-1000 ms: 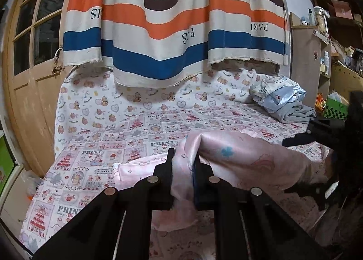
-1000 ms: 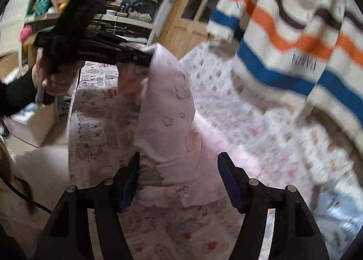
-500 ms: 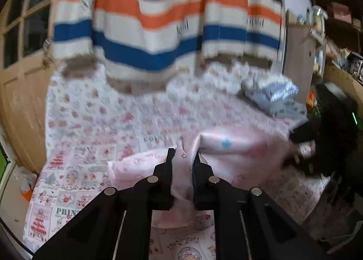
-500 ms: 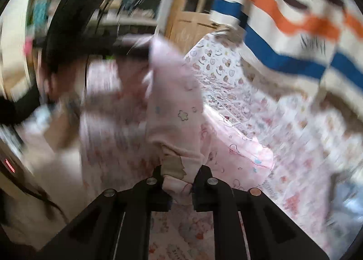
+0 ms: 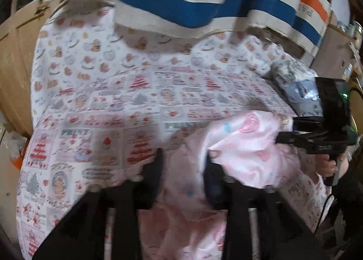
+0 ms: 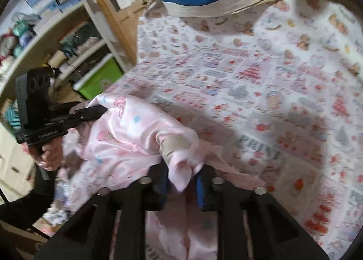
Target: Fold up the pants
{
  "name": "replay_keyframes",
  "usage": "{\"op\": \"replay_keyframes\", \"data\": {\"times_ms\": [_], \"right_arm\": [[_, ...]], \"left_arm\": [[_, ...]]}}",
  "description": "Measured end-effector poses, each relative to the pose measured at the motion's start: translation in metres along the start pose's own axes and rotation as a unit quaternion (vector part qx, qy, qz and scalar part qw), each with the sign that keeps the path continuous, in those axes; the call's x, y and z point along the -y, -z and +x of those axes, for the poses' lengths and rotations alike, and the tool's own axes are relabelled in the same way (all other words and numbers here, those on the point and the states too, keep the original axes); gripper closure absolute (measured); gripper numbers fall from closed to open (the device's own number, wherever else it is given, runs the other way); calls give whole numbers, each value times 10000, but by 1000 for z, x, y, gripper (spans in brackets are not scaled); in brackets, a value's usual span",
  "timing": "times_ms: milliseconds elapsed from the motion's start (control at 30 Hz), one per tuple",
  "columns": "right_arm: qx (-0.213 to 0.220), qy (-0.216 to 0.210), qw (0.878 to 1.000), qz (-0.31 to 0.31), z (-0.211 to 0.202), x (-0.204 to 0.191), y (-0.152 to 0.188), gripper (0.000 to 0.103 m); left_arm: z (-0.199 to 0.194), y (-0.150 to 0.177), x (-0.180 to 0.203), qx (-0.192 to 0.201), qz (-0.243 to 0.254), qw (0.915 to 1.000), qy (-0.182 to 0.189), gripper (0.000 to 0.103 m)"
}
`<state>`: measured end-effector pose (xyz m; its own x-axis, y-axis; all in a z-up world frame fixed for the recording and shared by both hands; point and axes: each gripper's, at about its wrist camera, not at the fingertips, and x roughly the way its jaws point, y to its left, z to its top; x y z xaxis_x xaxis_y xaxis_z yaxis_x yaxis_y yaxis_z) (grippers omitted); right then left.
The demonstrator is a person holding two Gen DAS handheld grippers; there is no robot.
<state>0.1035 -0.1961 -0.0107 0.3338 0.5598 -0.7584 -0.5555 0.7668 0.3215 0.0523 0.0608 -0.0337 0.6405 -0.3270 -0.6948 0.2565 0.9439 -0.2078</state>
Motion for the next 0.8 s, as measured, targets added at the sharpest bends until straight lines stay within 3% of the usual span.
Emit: {"op": "replay_keyframes", "data": {"times_ms": [67,100,167,233,367,467,567,633,667,700,800], "right_arm": [[360,418,9985,45,-16,3,3,37],[510,498,9974,77,-25,6,6,36],[662,388,9970,140,-42,10,13,36],[715,218,9971,147,-54,11,23,36],[531,62,9986,-37,-58,1,42,37],[310,1,9993,-201,-46,-9,50,53],[240,-2,9991,-341,-35,-19,55,68],[248,143,9990,-335,-31,-23,57,86],[318,237,9988,-281,-33,-24,58,98],[402,275,9985,-256,-37,-25,61,99],[635,407,9968,-246,-57,-36,71,99]], "left_arm": [[-13,3,-10,196,-139,9996,120,52],[-21,4,-15,290,-221,9992,192,43],[-38,10,-22,469,-396,9973,407,33],[-53,19,-24,578,-428,9952,667,33],[-58,36,-11,406,-142,9970,642,33],[-47,51,-1,163,-22,9985,517,33],[-37,63,6,37,104,9996,257,46],[-34,67,7,-22,95,9998,164,68],[-34,69,5,-18,62,9999,120,88],[-35,69,2,4,-8,10000,90,99],[-44,68,-7,213,-162,9995,189,100]]}}
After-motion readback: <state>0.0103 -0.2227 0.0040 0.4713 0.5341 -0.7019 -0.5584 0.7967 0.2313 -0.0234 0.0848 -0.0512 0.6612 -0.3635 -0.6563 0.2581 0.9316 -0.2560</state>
